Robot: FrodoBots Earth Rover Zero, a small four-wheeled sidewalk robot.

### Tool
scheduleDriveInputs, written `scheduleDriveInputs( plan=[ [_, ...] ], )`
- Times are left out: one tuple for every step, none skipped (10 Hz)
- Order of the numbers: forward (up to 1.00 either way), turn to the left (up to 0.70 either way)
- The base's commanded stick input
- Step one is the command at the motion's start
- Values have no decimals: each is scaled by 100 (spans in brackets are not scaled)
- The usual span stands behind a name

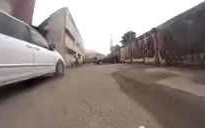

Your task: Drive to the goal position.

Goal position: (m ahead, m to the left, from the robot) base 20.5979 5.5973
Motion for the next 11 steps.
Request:
scheduleDriveInputs(
  plan=[
    [30,0],
    [30,0],
    [30,0],
    [30,0],
    [30,0],
    [30,0],
    [30,0],
    [30,0],
    [30,0],
    [30,0],
    [30,0]
  ],
)
